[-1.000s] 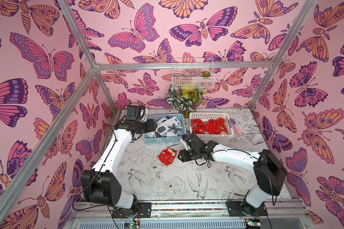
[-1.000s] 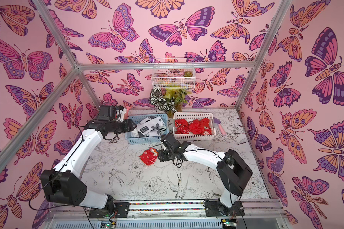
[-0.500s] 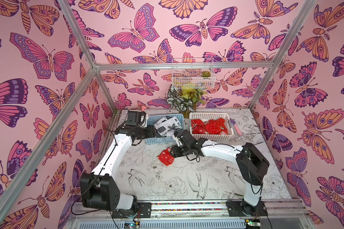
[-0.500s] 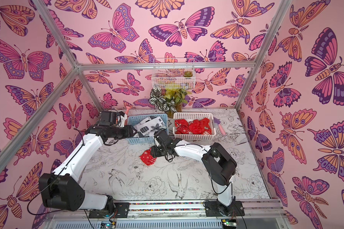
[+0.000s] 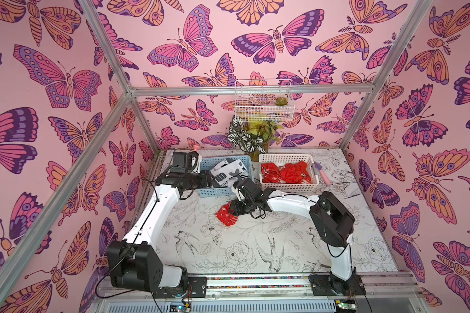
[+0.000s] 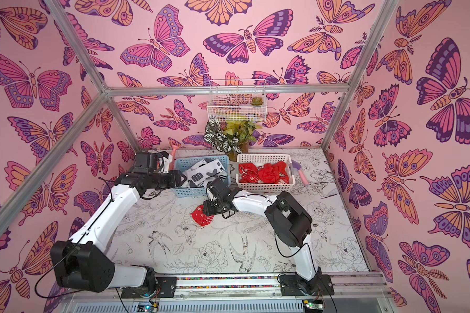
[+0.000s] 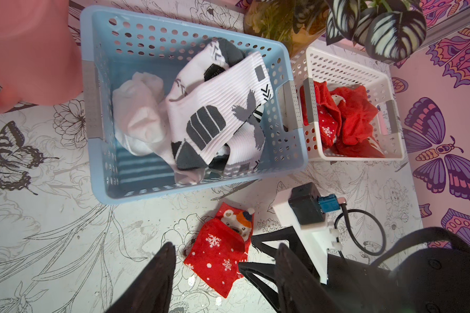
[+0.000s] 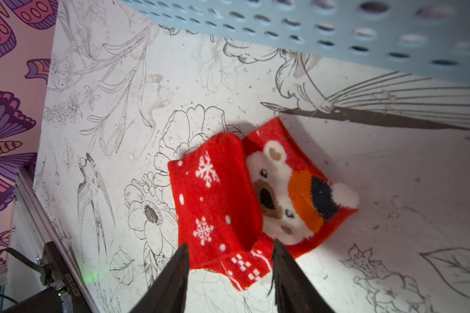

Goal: Sort the socks into the basket by color
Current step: Pick up the sock at the center of the board.

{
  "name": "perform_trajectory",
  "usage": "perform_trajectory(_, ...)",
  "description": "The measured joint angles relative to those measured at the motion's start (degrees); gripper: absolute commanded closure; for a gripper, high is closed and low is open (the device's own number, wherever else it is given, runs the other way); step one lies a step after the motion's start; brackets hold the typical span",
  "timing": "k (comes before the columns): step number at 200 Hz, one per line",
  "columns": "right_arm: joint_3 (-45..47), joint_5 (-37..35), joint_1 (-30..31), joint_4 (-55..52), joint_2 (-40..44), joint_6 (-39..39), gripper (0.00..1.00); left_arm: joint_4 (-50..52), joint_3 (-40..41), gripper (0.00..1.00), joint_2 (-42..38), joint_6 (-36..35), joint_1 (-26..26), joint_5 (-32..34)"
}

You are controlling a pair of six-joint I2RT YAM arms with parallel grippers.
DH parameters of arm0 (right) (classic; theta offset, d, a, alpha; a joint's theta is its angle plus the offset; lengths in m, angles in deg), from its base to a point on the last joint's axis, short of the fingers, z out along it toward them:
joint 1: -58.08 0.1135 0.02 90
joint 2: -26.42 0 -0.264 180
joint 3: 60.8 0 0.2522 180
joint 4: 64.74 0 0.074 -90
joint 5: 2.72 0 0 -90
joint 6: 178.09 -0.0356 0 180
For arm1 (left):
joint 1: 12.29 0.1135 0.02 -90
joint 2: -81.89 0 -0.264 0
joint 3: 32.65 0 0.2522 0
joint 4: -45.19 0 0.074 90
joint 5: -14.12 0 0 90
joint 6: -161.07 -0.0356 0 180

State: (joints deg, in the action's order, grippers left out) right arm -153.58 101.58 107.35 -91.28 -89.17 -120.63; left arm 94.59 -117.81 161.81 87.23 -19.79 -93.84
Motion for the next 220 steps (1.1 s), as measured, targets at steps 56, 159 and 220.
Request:
perform_trajectory(56, -1.62, 0.46, 0.0, -0.39, -1.86, 0.07, 0.5, -0.02, 0.09, 0.39, -0.68, 0.0, 0.0, -0.02)
perform_trajectory(159, -5.86, 2.45, 0.0, -1.53, -6.75, 1.03, 0.62, -0.04, 0.09, 0.4, -1.07, 0.0, 0.0, -0.09)
perform_trajectory(220, -6.36, 3.02, 0.0, -1.6, -7.85, 1.11, 0.96, -0.04, 0.09, 0.4, -1.07, -0.02, 0.0, -0.26)
